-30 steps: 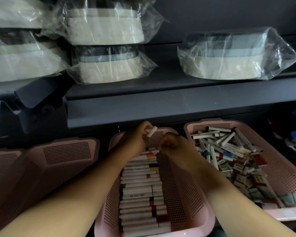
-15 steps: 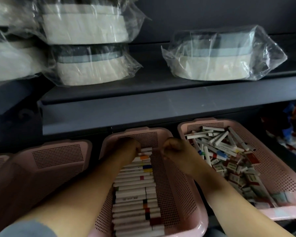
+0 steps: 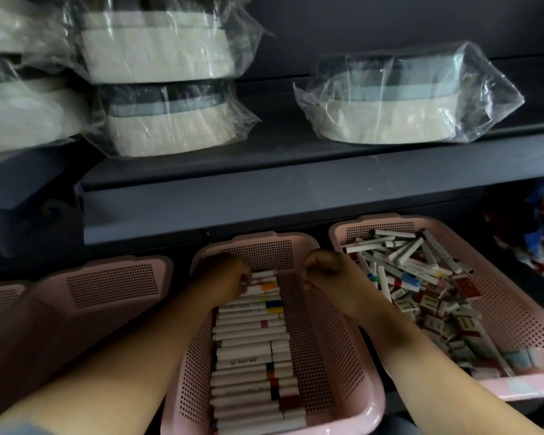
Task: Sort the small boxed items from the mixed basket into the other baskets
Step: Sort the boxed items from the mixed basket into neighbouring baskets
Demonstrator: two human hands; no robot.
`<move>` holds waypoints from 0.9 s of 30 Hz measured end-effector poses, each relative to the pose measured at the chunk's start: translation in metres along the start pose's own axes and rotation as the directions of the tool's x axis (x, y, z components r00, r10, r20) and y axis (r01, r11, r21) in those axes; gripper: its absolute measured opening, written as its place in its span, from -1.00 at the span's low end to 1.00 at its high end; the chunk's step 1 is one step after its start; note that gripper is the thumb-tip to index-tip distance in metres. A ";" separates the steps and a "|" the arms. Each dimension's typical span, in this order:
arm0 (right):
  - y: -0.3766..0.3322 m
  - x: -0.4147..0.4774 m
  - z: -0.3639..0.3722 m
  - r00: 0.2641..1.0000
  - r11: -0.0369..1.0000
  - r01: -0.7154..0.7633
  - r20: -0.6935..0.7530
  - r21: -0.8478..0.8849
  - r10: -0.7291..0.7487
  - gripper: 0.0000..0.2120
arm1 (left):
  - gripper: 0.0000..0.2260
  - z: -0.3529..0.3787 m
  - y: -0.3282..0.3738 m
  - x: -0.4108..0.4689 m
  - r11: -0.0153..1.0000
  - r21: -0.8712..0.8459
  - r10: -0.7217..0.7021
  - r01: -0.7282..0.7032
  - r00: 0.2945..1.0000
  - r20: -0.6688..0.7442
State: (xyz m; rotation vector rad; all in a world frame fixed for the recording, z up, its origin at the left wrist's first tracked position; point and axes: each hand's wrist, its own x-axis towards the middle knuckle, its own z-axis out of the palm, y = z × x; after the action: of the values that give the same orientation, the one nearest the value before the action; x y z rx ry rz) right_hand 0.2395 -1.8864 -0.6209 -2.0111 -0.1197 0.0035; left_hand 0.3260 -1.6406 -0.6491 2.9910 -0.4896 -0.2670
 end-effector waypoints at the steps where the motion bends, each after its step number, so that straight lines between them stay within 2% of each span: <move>1: 0.000 0.000 0.000 1.000 1.000 -0.002 -0.002 -0.008 0.002 -0.89 | -0.91 0.001 0.001 0.000 1.000 -0.009 -0.027 0.027 1.000 -0.008; 3: 0.000 0.000 0.000 1.000 1.000 -0.006 -0.007 -0.014 0.006 -0.88 | -0.91 0.003 0.005 0.001 0.996 -0.039 -0.078 0.077 0.997 -0.030; 5: 0.000 -0.001 0.000 1.000 1.000 -0.011 -0.012 -0.010 0.011 -0.88 | -0.90 0.004 0.009 0.001 0.997 -0.025 -0.070 0.069 0.996 -0.056; 11: -0.003 -0.004 0.001 1.000 0.999 -0.025 -0.001 -0.040 0.024 -0.85 | -0.82 0.004 0.019 -0.011 0.997 -0.066 0.026 -0.036 0.989 -0.145; 16: -0.014 -0.010 -0.005 0.998 0.999 0.027 -0.063 -0.025 -0.028 -0.79 | -0.85 -0.005 0.045 -0.022 0.974 -0.099 0.175 -0.203 0.955 -0.240; 18: -0.014 -0.012 -0.014 0.994 0.997 0.033 -0.102 -0.069 -0.040 -0.79 | -0.88 -0.008 0.063 -0.025 0.957 -0.145 0.208 -0.251 0.944 -0.257; 22: -0.006 -0.027 -0.048 0.991 0.974 0.014 -0.125 -0.227 -0.044 -0.85 | -0.87 -0.010 0.110 -0.034 0.928 -0.127 0.304 -0.351 0.907 -0.292; 24: 0.004 -0.037 -0.074 0.989 0.938 -0.042 -0.146 -0.345 -0.010 -0.89 | -0.88 -0.011 0.143 -0.040 0.907 -0.136 0.347 -0.399 0.890 -0.294; 27: 0.017 -0.054 -0.111 0.972 0.841 -0.224 -0.179 -0.492 0.154 -0.89 | -0.86 -0.004 0.193 -0.045 0.870 -0.164 0.416 -0.466 0.870 -0.265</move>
State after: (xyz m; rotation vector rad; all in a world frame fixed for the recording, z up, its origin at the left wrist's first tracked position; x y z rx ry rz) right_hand 0.1930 -1.9987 -0.5915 -2.5426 0.1869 -0.0397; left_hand 0.2261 -1.8076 -0.6136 2.5510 -1.0208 0.0514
